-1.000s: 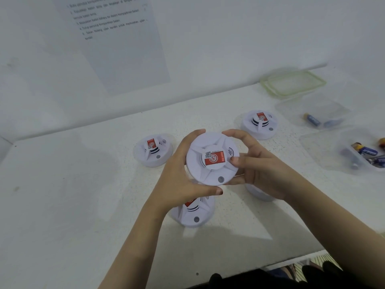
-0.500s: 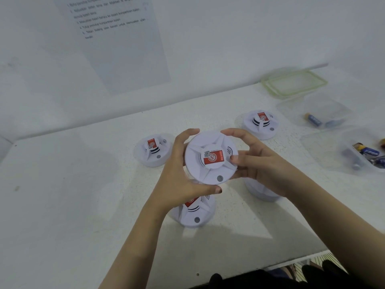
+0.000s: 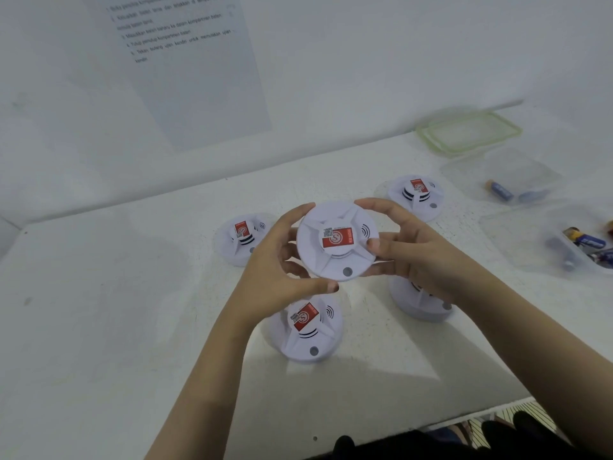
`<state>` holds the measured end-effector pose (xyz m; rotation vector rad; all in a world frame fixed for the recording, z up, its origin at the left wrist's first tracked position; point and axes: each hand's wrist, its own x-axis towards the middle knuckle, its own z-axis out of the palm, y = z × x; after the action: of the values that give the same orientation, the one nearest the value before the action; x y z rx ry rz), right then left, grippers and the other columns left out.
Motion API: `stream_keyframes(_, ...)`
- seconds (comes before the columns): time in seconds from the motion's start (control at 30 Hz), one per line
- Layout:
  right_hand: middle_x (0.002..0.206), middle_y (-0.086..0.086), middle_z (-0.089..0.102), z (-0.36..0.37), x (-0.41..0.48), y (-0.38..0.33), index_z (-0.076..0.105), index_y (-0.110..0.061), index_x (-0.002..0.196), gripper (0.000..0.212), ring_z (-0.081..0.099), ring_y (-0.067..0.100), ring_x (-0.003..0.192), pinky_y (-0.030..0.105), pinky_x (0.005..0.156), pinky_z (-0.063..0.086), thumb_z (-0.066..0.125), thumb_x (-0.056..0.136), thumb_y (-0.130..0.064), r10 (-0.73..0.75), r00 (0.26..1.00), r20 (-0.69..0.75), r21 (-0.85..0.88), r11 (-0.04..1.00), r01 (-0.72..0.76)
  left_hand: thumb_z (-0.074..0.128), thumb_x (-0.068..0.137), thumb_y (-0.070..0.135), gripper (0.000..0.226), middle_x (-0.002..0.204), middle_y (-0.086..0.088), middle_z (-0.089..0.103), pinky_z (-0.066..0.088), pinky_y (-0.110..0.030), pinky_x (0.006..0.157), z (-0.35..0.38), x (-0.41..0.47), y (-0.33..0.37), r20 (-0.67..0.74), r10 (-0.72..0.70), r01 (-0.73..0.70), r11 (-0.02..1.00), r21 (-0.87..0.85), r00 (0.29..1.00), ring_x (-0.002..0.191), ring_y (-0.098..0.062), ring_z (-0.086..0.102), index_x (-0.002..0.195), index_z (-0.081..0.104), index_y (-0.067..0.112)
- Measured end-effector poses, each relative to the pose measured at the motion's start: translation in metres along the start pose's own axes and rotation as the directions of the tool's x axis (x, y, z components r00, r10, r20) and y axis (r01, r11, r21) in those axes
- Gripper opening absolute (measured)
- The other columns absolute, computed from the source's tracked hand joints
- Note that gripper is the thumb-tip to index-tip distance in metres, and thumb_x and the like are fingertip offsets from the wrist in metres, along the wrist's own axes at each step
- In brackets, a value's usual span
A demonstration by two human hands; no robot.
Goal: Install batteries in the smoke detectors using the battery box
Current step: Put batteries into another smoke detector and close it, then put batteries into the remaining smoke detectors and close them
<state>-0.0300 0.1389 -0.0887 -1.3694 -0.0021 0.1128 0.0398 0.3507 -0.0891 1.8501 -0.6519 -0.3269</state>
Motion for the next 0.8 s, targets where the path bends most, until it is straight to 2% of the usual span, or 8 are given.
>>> stream_keyframes(0.1,0.112,0.010,0.069,-0.004,0.010,-0.008,0.050,-0.028,0.133,0.054,0.068,0.027,0.100,0.032,0.076,0.056,0.063,0.083,-0.016,0.027,0.999,-0.028,-0.044,0.999,-0.029,0.092,0.054,0.003,0.097,0.121,0.006,0.059,0.060,-0.031,0.075,-0.003,0.011,0.001,-0.012,-0.049,0.048,0.998,-0.030,0.999,0.097,-0.008,0.067,0.131,0.044,0.036)
stream_keyframes(0.23,0.111,0.003,0.070,-0.014,0.029,-0.022,0.046,-0.032,0.137,0.051,0.069,0.019,0.096,0.027,0.074,0.057,0.060,0.091,-0.016,0.112,0.993,-0.040,-0.266,0.957,-0.119,0.091,0.057,0.004,0.091,0.119,0.005,0.062,0.059,-0.027,0.076,-0.005,0.036,-0.002,-0.039,-0.108,0.109,0.994,0.027,0.993,0.092,-0.010,0.068,0.132,0.044,0.027)
stream_keyframes(0.4,0.108,0.012,0.069,-0.029,0.060,-0.019,0.051,-0.020,0.135,0.045,0.067,0.022,0.099,0.029,0.088,0.054,0.056,0.093,-0.006,0.185,0.971,-0.154,-0.379,0.896,-0.231,0.093,0.056,0.022,0.081,0.109,0.015,0.061,0.050,-0.015,0.075,-0.002,0.068,-0.012,-0.023,-0.083,0.087,0.958,0.274,0.996,0.095,-0.004,0.061,0.126,0.053,0.024)
stream_keyframes(0.5,0.096,0.010,0.070,-0.034,0.073,-0.013,0.057,-0.020,0.121,0.035,0.068,0.020,0.088,0.029,0.085,0.054,0.061,0.089,-0.006,0.219,0.941,-0.259,-0.475,0.819,-0.321,0.092,0.056,0.037,0.082,0.120,0.008,0.063,0.042,-0.026,0.088,0.002,0.081,-0.018,-0.009,-0.059,0.056,0.877,0.477,0.998,0.112,-0.011,0.054,0.128,0.057,0.020)
stream_keyframes(0.57,0.089,0.007,0.069,-0.035,0.077,-0.007,0.058,-0.021,0.116,0.033,0.068,0.018,0.082,0.028,0.081,0.055,0.060,0.088,-0.003,0.231,0.923,-0.309,-0.494,0.790,-0.363,0.090,0.057,0.044,0.084,0.123,0.004,0.063,0.034,-0.026,0.088,0.006,0.086,-0.020,0.000,-0.055,0.045,0.818,0.573,0.998,0.117,-0.017,0.052,0.130,0.058,0.021)
stream_keyframes(0.67,0.103,0.010,0.070,-0.033,0.077,0.001,0.059,-0.015,0.124,0.036,0.066,0.023,0.096,0.039,0.093,0.051,0.059,0.089,-0.007,0.181,0.917,-0.355,-0.571,0.734,-0.366,0.086,0.059,0.053,0.083,0.123,0.002,0.063,0.027,-0.027,0.086,0.010,0.088,-0.026,0.017,-0.068,0.040,0.747,0.663,0.998,0.118,-0.021,0.050,0.131,0.057,0.023)
stream_keyframes(0.73,0.118,0.014,0.066,-0.028,0.075,0.002,0.058,-0.007,0.126,0.036,0.062,0.026,0.109,0.039,0.099,0.046,0.056,0.091,-0.013,0.121,0.921,-0.370,-0.675,0.647,-0.356,0.084,0.058,0.058,0.084,0.124,0.004,0.062,0.029,-0.032,0.090,0.010,0.088,-0.034,0.018,-0.100,0.062,0.734,0.676,0.995,0.119,-0.022,0.048,0.131,0.056,0.026)
stream_keyframes(0.8,0.122,0.023,0.061,-0.020,0.072,0.001,0.056,0.006,0.123,0.037,0.058,0.034,0.114,0.043,0.098,0.045,0.052,0.093,-0.015,0.070,0.923,-0.379,-0.751,0.559,-0.351,0.079,0.056,0.067,0.088,0.122,0.006,0.063,0.033,-0.036,0.092,0.011,0.087,-0.041,0.002,-0.123,0.089,0.727,0.680,0.992,0.118,-0.020,0.050,0.131,0.056,0.029)
